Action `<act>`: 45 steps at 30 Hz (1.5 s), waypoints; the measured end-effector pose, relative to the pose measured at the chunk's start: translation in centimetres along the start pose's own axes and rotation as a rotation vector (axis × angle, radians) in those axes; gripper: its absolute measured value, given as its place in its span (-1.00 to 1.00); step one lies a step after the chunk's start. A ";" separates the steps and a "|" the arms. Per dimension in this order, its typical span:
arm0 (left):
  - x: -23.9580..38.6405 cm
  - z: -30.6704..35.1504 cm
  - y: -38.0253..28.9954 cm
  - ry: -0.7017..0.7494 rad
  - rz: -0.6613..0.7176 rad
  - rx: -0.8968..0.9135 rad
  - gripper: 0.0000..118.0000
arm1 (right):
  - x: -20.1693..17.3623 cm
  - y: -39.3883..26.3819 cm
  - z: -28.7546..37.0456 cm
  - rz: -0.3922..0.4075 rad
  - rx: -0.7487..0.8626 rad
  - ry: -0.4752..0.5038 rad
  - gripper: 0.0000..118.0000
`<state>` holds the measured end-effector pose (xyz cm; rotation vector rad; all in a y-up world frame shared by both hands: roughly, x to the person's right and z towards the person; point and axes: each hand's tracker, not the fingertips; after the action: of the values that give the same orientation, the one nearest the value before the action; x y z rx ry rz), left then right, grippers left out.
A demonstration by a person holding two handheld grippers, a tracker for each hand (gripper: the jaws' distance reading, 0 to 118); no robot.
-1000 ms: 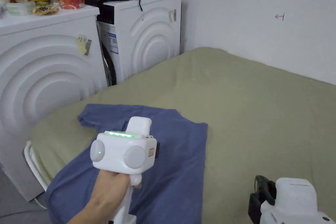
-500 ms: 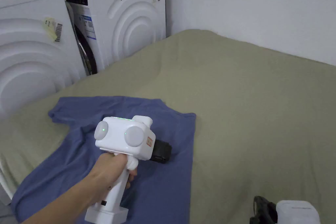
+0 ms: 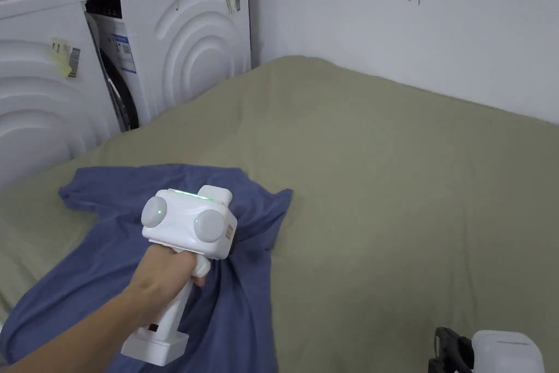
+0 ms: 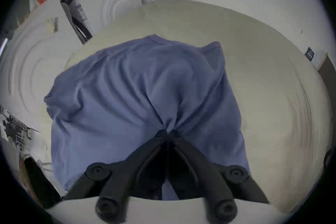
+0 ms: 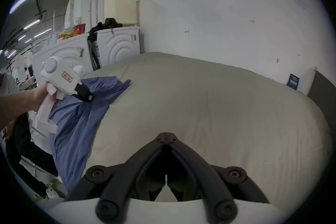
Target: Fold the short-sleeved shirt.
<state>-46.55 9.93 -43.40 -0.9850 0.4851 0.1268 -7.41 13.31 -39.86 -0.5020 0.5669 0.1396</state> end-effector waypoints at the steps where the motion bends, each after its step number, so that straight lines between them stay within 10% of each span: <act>1: -0.5 1.4 0.8 0.004 0.018 0.037 -1.00 | 0.7 0.2 0.9 -0.008 0.010 -0.013 -1.00; 11: 8.2 17.5 3.4 -0.226 -0.081 0.175 -1.00 | 9.1 0.0 12.7 -0.061 0.114 -0.199 -1.00; 24: 39.6 31.3 1.0 -0.723 -0.436 0.287 -1.00 | 20.0 -3.5 25.8 -0.202 0.158 -0.515 -1.00; 30: 52.0 29.4 -0.9 -0.926 -0.515 0.188 -1.00 | 24.4 -5.9 27.8 -0.253 0.123 -0.631 -1.00; 45: 61.7 13.7 -10.1 -0.768 -0.621 -0.079 -0.89 | 29.9 -10.4 24.2 -0.334 0.000 -0.671 -1.00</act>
<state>15.91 8.63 -57.10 -1.0386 -0.5351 -0.0412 31.92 15.86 -34.23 -0.5070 -0.1747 -0.0155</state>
